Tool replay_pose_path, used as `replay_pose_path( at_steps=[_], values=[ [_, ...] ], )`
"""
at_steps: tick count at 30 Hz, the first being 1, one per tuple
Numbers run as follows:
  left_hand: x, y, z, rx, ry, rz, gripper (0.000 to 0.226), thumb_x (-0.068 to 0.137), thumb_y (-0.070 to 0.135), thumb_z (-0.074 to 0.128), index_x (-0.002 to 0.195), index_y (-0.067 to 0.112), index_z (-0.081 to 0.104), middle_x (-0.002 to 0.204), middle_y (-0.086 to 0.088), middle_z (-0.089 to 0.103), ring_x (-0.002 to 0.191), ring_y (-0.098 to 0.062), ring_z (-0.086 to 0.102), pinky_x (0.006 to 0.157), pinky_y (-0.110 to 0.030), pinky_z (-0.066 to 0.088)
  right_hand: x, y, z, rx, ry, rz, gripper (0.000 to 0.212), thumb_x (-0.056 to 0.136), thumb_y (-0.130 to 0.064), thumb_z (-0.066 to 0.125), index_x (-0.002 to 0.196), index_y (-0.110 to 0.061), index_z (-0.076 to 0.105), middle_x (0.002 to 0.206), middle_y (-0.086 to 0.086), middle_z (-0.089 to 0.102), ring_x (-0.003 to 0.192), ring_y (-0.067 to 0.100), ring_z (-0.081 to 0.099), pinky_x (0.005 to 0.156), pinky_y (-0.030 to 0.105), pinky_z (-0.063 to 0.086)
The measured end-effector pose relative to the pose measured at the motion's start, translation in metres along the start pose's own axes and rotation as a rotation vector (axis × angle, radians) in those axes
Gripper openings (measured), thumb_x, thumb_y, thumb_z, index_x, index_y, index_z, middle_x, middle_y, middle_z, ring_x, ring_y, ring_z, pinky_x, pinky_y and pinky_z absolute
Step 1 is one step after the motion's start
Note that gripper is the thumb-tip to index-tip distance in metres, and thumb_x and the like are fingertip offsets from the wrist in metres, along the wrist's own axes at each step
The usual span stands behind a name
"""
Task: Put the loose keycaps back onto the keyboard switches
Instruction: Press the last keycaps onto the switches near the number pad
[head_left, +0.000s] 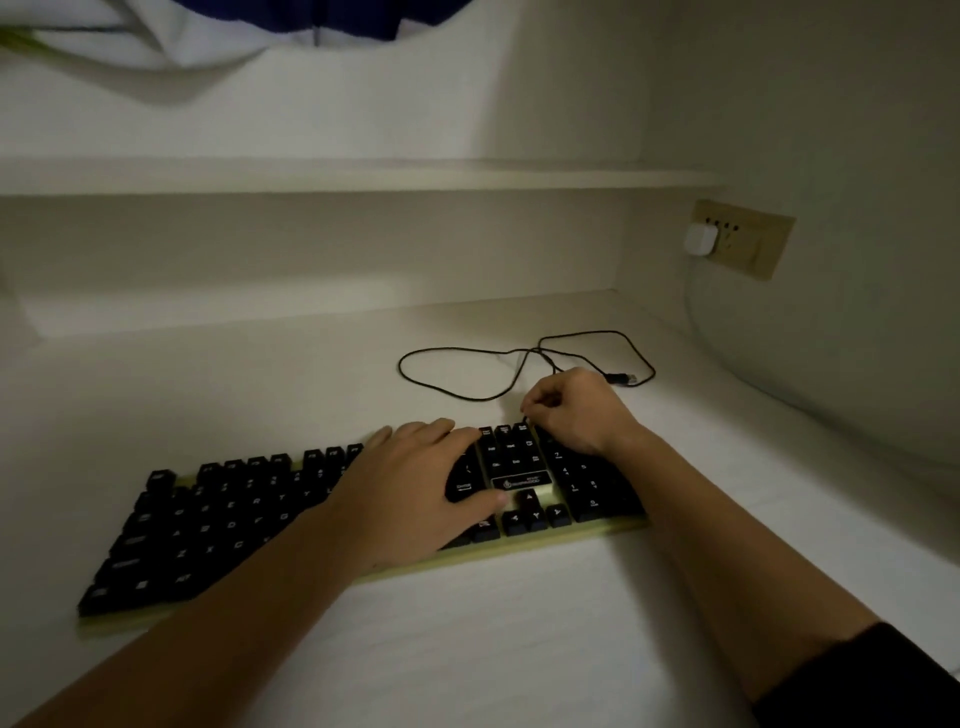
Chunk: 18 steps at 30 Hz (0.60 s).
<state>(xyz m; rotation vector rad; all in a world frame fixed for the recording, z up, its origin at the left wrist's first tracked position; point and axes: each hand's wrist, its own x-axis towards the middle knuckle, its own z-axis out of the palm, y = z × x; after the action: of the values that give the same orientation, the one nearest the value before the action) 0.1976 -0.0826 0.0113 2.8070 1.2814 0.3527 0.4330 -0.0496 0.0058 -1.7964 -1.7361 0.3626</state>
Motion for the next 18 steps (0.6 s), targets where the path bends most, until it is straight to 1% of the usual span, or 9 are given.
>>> replay_pose_path(
  at_steps=[3,6,11,15,18],
  values=[
    [0.001,-0.007,-0.001,0.011,-0.013,-0.027,0.073,0.084,0.075,0.03,0.143,0.034,0.033,0.137,0.007,0.051,0.126,-0.017,0.046,0.108,-0.042,0.035,0.009,-0.005,0.004,-0.015,-0.012,-0.004,0.014,0.091,-0.021,0.066,0.095,-0.018,0.079,0.091,-0.005,0.074,0.087,0.011,0.068,0.087,0.032,0.057],
    [0.007,-0.016,-0.003,-0.002,-0.042,-0.045,0.071,0.088,0.07,0.033,0.148,0.033,0.029,0.148,0.003,0.042,0.135,-0.019,0.038,0.114,-0.044,0.027,0.02,-0.008,0.007,-0.029,-0.023,0.004,0.015,0.091,-0.023,0.065,0.096,-0.019,0.079,0.098,-0.002,0.076,0.089,0.013,0.068,0.089,0.035,0.057],
    [0.015,-0.035,0.0,-0.043,-0.031,-0.067,0.07,0.087,0.07,0.031,0.147,0.034,0.032,0.144,0.006,0.045,0.133,-0.018,0.04,0.112,-0.044,0.029,0.035,-0.014,0.016,-0.071,-0.024,0.012,0.017,0.093,-0.025,0.063,0.1,-0.021,0.078,0.104,-0.001,0.075,0.094,0.014,0.067,0.088,0.03,0.054],
    [0.021,-0.042,-0.002,-0.07,-0.019,-0.11,0.067,0.089,0.067,0.036,0.147,0.034,0.032,0.148,0.002,0.043,0.137,-0.019,0.036,0.115,-0.042,0.023,0.052,-0.02,0.022,-0.087,-0.058,-0.005,0.017,0.093,-0.024,0.063,0.101,-0.021,0.078,0.106,-0.002,0.075,0.097,0.015,0.067,0.09,0.03,0.052],
    [0.025,-0.048,-0.005,-0.104,-0.02,-0.096,0.069,0.088,0.067,0.038,0.146,0.03,0.035,0.139,0.004,0.049,0.131,-0.02,0.043,0.111,-0.042,0.031,0.059,-0.024,0.02,-0.183,-0.075,-0.028,0.018,0.091,-0.028,0.063,0.099,-0.024,0.079,0.104,-0.003,0.076,0.092,0.014,0.068,0.087,0.032,0.055]
  ],
)
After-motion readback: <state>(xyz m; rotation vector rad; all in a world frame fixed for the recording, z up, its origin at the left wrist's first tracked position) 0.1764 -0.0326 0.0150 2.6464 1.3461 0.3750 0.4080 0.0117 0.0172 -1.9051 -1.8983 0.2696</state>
